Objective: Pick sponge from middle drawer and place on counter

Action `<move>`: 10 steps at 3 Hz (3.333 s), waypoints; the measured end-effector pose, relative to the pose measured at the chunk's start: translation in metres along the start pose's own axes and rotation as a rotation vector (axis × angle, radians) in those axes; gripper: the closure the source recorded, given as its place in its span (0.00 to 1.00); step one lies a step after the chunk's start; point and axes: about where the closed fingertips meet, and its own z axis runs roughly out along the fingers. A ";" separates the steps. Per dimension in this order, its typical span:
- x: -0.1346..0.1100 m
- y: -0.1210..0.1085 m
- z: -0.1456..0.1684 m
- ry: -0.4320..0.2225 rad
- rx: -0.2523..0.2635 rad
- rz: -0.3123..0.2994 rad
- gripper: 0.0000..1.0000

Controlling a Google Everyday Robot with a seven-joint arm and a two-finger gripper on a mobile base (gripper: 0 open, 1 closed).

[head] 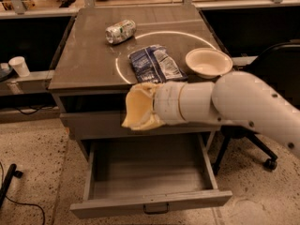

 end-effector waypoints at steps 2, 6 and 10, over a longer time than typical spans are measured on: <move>0.016 -0.004 0.010 0.032 -0.021 0.055 1.00; -0.099 -0.139 0.090 -0.275 0.017 0.059 1.00; -0.096 -0.128 0.227 -0.221 -0.196 0.227 0.58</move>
Offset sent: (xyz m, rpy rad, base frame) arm 0.0160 -0.0031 -0.0121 -0.0143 0.0553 -0.0336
